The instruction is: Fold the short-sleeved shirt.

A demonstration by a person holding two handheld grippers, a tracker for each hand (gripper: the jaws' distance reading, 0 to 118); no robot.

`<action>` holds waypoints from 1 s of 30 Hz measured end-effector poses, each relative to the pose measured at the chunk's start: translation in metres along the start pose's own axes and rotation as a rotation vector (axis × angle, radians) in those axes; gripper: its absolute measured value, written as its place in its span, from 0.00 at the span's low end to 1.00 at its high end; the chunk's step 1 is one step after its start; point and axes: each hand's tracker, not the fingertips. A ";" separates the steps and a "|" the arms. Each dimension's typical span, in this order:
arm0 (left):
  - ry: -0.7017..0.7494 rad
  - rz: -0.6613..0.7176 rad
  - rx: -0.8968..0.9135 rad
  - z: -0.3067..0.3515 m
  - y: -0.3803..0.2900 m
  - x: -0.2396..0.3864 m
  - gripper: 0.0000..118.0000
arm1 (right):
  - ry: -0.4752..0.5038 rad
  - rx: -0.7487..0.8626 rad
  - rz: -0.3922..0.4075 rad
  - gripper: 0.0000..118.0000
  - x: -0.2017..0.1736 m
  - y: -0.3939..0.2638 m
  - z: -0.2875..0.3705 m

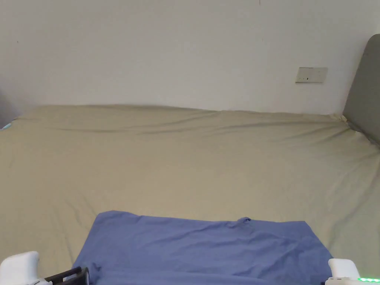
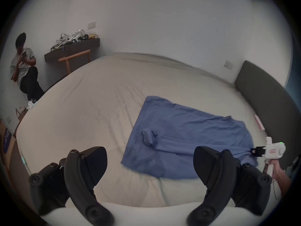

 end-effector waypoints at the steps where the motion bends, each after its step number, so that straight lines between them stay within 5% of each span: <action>1: -0.006 -0.001 -0.002 0.013 -0.005 0.000 0.89 | 0.007 -0.001 -0.008 0.43 0.000 -0.001 0.009; 3: -0.024 0.009 -0.019 0.030 -0.012 -0.004 0.79 | 0.068 0.124 -0.082 0.63 0.002 -0.009 0.034; 6: -0.024 0.011 -0.021 0.041 -0.023 -0.005 0.41 | 0.055 0.326 -0.080 0.64 -0.008 -0.024 0.087; 9: 0.049 -0.048 -0.031 0.029 -0.025 -0.004 0.41 | 0.096 0.441 -0.014 0.64 -0.023 -0.050 0.140; 10: 0.041 -0.053 -0.036 0.022 -0.025 -0.006 0.46 | 0.113 0.458 0.012 0.64 -0.025 -0.057 0.153; 12: 0.023 -0.067 -0.068 -0.003 -0.024 -0.010 0.88 | 0.118 0.478 0.039 0.64 -0.035 -0.075 0.180; 13: 0.014 -0.066 -0.114 -0.017 -0.026 -0.012 0.98 | 0.122 0.493 0.035 0.64 -0.038 -0.085 0.191; 16: 0.037 -0.075 -0.156 -0.053 -0.031 -0.010 0.98 | 0.192 0.537 0.015 0.64 -0.041 -0.115 0.219; 24: 0.113 -0.210 -0.244 -0.145 -0.033 0.000 0.98 | 0.145 0.486 0.043 0.64 -0.029 -0.140 0.236; 28: 0.142 -0.192 -0.372 -0.175 -0.050 -0.012 0.96 | 0.104 0.407 -0.007 0.64 -0.008 -0.132 0.217; 30: 0.103 -0.092 -0.289 -0.171 -0.057 -0.021 0.95 | 0.102 0.391 -0.020 0.64 0.000 -0.129 0.208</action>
